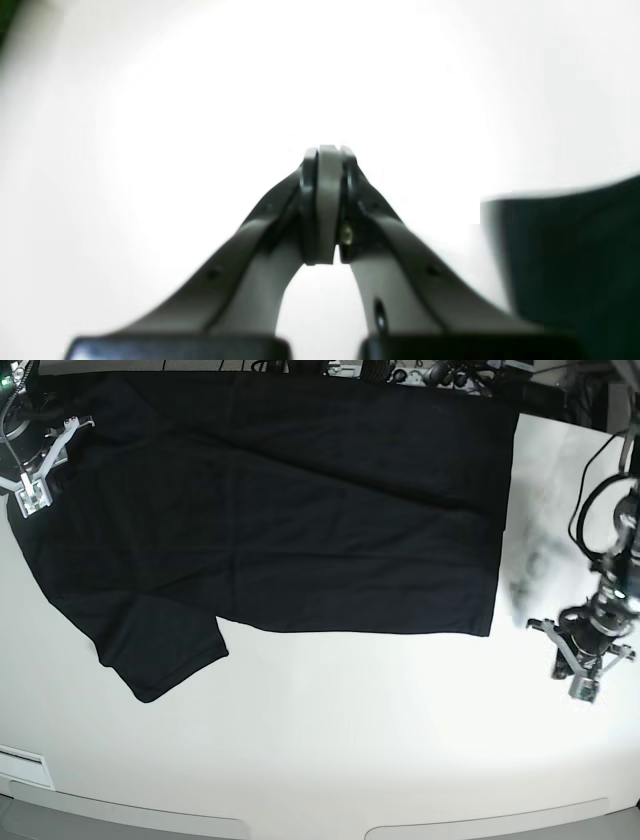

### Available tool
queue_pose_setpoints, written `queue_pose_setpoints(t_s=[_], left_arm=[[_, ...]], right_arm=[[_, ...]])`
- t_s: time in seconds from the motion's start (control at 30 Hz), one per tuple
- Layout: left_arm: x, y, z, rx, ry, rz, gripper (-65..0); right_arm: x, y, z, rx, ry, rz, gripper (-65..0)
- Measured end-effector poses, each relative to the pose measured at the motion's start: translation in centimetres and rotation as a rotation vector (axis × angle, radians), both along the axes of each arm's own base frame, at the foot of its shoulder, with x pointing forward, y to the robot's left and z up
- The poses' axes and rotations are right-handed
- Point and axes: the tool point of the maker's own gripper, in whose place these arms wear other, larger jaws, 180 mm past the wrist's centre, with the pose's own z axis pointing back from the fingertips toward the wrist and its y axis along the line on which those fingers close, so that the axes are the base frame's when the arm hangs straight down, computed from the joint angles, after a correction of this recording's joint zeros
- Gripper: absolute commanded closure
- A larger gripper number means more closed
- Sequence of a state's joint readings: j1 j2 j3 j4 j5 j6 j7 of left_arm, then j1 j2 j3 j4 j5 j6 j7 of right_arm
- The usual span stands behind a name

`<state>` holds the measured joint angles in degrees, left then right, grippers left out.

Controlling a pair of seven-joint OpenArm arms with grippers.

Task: Fold the T-shirt properly
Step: 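Release the shirt and move the left gripper to the hem corner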

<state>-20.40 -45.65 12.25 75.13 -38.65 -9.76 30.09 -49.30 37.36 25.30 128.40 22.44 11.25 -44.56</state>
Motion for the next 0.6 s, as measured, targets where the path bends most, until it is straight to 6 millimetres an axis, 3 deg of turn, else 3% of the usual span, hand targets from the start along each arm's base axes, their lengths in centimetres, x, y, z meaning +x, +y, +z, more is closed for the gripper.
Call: queue_pose_setpoints(t_s=[0.03, 0.1, 0.17, 0.33, 0.6], left_arm=[[0.1, -0.2, -0.5, -0.137, 0.039, 0.015, -1.1], [-0.1, -0.1, -1.2, -0.345, 0.122, 0.044, -18.9], [-0.5, 0.1, -2.0, -0.430, 0.187, 0.048, -34.0], [-2.6, -2.4, -6.8, -0.509, 0.349, 0.018, -34.7], [-3.1, -7.2, -9.6, -0.603, 0.420, -0.051, -34.7]], right_arm=[[0.0, 0.0, 0.0, 0.000, 0.001, 0.000, -21.2], [0.0, -0.1, 0.0, 0.004, -0.006, -0.017, -21.2], [-0.1, -0.2, 0.0, 0.005, -0.011, -0.033, -21.2], [0.0, -0.2, 0.1, 0.007, -0.017, -0.031, -21.2], [0.2, -0.1, 0.2, 0.011, -0.030, -0.025, -21.2]])
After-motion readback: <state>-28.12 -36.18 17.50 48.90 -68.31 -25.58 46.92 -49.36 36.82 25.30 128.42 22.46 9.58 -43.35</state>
